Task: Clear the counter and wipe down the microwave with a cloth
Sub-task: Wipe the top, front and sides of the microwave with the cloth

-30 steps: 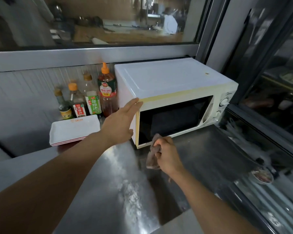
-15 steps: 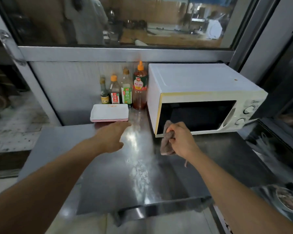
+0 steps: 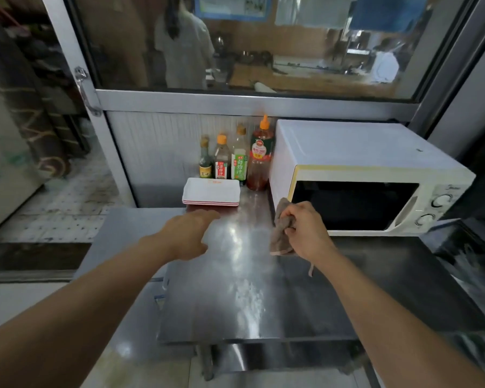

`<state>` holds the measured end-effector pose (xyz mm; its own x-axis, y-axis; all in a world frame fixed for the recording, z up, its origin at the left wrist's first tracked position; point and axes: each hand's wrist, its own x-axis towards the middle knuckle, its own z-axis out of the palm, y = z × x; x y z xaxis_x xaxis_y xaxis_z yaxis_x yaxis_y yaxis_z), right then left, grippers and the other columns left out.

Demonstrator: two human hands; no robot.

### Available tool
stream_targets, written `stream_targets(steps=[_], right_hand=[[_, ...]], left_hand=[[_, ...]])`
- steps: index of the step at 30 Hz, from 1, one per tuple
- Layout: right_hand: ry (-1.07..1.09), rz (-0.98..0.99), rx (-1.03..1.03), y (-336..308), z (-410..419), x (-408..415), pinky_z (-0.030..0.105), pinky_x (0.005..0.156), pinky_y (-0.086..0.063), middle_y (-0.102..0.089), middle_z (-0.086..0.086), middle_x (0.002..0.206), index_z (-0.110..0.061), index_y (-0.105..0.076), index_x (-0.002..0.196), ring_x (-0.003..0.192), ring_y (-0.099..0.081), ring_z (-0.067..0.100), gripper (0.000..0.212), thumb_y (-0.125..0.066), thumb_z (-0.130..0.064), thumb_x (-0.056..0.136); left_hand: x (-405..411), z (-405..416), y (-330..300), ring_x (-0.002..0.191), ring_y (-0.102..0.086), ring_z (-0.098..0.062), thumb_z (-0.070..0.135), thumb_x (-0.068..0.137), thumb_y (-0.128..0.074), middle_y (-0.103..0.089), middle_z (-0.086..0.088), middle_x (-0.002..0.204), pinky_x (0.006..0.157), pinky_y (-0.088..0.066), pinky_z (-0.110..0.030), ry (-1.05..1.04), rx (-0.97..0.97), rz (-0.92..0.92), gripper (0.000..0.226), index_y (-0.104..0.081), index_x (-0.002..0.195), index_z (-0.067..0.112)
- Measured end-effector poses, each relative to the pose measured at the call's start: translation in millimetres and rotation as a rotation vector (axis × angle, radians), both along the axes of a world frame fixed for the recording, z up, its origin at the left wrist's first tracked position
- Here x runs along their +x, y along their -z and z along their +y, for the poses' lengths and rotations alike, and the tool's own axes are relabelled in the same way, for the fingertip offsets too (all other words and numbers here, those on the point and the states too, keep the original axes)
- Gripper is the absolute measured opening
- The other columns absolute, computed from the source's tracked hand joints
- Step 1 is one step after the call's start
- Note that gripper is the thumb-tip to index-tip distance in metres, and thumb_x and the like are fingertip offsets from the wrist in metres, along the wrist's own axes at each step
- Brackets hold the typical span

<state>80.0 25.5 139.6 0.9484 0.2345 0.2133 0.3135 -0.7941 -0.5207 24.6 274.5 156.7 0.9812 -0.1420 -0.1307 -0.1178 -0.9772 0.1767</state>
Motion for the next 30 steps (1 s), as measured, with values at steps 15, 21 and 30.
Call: stream_targets(steps=[15,21,30], right_hand=[[0.379,-0.178,-0.162,-2.7,106.7,12.9,0.026,0.059,-0.042,-0.049,-0.001,0.085,-0.017,-0.055,0.086,0.074,-0.043,0.019,0.023,-0.044,0.002,0.082],[0.626,-0.253,-0.127,-10.5,123.4,7.1,0.023,0.054,-0.038,-0.047,0.006,0.074,-0.014,-0.056,0.075,0.056,-0.047,0.011,0.012,-0.050,-0.006,0.081],[0.753,-0.295,-0.279,-23.2,108.4,59.3,0.039,0.090,-0.045,-0.048,0.007,0.129,-0.011,-0.061,0.116,0.116,-0.047,0.028,0.030,-0.055,-0.007,0.087]], left_hand=[[123.6,87.1,-0.4,0.128,-0.043,-0.021,0.020,0.081,-0.061,-0.042,0.000,0.142,0.102,-0.040,-0.036,0.425,-0.038,-0.071,0.065,-0.035,0.141,0.024],[162.9,88.6,-0.6,0.134,-0.036,-0.018,0.020,0.082,-0.061,-0.034,0.003,0.150,0.104,-0.037,-0.031,0.607,-0.113,-0.075,0.074,-0.025,0.147,0.026],[225.3,58.3,-4.9,0.136,-0.033,-0.018,0.016,0.083,-0.057,-0.031,0.003,0.151,0.109,-0.032,-0.034,0.742,-0.078,-0.102,0.071,-0.026,0.146,0.023]])
